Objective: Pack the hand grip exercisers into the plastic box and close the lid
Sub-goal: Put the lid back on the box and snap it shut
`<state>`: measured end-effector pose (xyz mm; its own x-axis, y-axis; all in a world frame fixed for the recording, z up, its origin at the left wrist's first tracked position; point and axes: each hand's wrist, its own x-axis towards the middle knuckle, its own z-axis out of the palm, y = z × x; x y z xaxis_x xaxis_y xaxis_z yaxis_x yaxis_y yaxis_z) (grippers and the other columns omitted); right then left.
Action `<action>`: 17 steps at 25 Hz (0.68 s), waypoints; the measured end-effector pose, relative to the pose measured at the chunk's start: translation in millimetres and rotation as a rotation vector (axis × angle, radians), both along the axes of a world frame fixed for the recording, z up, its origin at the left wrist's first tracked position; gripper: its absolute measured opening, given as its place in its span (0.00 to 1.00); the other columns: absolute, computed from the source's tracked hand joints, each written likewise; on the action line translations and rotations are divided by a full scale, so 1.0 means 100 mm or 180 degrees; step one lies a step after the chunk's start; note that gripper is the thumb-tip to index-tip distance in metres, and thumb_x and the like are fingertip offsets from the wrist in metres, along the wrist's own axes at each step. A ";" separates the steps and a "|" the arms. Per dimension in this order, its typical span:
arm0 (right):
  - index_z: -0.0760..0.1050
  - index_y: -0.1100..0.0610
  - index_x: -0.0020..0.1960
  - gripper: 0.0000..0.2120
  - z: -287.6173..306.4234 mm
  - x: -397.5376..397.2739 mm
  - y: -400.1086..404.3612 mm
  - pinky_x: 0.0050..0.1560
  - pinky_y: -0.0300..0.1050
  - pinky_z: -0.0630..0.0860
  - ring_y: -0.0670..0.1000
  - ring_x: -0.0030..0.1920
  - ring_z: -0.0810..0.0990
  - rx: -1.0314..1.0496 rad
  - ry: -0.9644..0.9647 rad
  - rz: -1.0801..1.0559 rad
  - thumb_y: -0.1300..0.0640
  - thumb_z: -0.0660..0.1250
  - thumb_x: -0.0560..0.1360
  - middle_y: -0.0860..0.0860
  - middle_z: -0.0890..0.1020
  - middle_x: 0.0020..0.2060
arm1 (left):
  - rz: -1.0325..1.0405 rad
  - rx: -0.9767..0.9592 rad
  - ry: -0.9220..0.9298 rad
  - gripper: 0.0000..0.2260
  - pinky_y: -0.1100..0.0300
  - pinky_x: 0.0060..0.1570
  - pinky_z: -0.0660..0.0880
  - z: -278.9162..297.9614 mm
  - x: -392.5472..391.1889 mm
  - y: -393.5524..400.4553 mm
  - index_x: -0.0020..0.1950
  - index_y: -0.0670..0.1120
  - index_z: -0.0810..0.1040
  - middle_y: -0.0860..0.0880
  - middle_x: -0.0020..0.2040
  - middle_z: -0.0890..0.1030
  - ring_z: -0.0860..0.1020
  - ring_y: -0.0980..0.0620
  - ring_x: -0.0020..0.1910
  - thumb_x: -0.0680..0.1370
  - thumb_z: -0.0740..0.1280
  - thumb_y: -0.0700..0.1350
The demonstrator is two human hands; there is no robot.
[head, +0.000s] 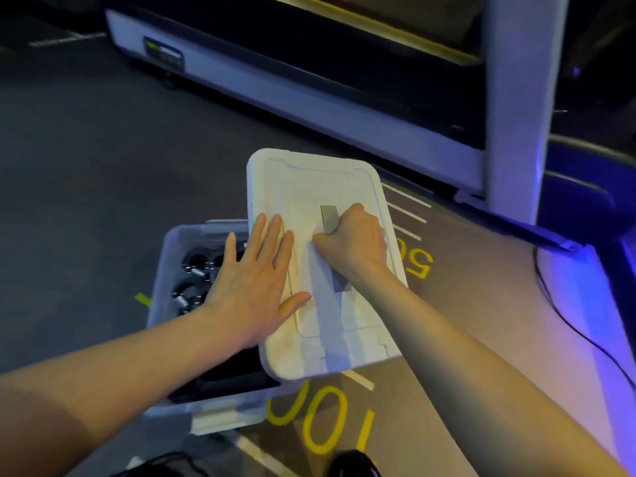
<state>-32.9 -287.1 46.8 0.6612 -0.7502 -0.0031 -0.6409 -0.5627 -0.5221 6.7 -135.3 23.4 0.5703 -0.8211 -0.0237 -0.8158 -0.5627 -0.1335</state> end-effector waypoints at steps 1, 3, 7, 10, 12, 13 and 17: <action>0.67 0.58 0.53 0.18 -0.02 0.12 0.13 0.34 0.42 0.64 0.55 0.43 0.73 0.0042 0.0021 0.0082 0.52 0.69 0.71 0.50 0.70 0.41 | 0.0067 -0.0001 0.0022 0.38 0.41 0.70 0.45 -0.03 0.09 0.15 0.73 0.42 0.33 0.40 0.74 0.32 0.33 0.41 0.73 0.76 0.42 0.65; 0.66 0.56 0.57 0.21 -0.10 0.35 0.42 0.37 0.45 0.69 0.56 0.45 0.76 0.0119 0.0038 0.0317 0.51 0.70 0.70 0.50 0.72 0.43 | 0.0221 -0.0015 0.0213 0.38 0.45 0.71 0.47 -0.10 0.27 0.46 0.73 0.41 0.34 0.41 0.74 0.33 0.34 0.42 0.73 0.76 0.44 0.65; 0.64 0.50 0.60 0.23 -0.31 0.68 0.90 0.31 0.44 0.68 0.57 0.43 0.76 0.0299 0.0079 0.0657 0.52 0.70 0.69 0.51 0.75 0.43 | 0.0410 0.0130 0.0459 0.38 0.55 0.71 0.55 -0.31 0.53 1.00 0.73 0.41 0.34 0.44 0.74 0.32 0.30 0.45 0.72 0.75 0.41 0.65; 0.65 0.49 0.62 0.24 -0.48 0.83 1.14 0.28 0.42 0.62 0.56 0.43 0.73 0.0472 0.0233 0.0712 0.53 0.70 0.69 0.51 0.74 0.45 | 0.0532 0.0138 0.0701 0.39 0.53 0.66 0.67 -0.50 0.70 1.27 0.74 0.42 0.36 0.49 0.72 0.29 0.29 0.49 0.71 0.71 0.38 0.66; 0.65 0.49 0.63 0.24 -0.60 0.90 1.23 0.30 0.42 0.63 0.56 0.44 0.72 0.0545 0.0344 0.0701 0.53 0.69 0.69 0.50 0.74 0.46 | 0.0565 0.0163 0.0878 0.40 0.52 0.67 0.66 -0.62 0.77 1.36 0.74 0.42 0.36 0.50 0.70 0.28 0.29 0.49 0.71 0.70 0.37 0.66; 0.65 0.49 0.63 0.24 -0.65 0.92 1.26 0.33 0.43 0.65 0.56 0.44 0.72 0.0565 0.0400 0.0701 0.53 0.69 0.70 0.51 0.74 0.46 | 0.0564 0.0179 0.0940 0.40 0.53 0.68 0.64 -0.67 0.79 1.38 0.74 0.42 0.35 0.49 0.71 0.29 0.29 0.49 0.71 0.70 0.37 0.66; 0.64 0.49 0.67 0.27 -0.85 0.88 1.27 0.41 0.44 0.67 0.56 0.49 0.72 0.0539 0.0608 0.0633 0.53 0.68 0.71 0.53 0.77 0.55 | 0.0456 0.0163 0.1139 0.40 0.56 0.70 0.61 -0.87 0.78 1.37 0.74 0.41 0.36 0.48 0.73 0.30 0.30 0.49 0.71 0.70 0.38 0.65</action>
<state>55.2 -160.1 -37.9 0.7702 -0.5846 -0.2550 -0.6226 -0.6021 -0.4998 84.7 1.6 -63.2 0.6274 -0.7263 -0.2807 -0.7294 -0.6744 0.1144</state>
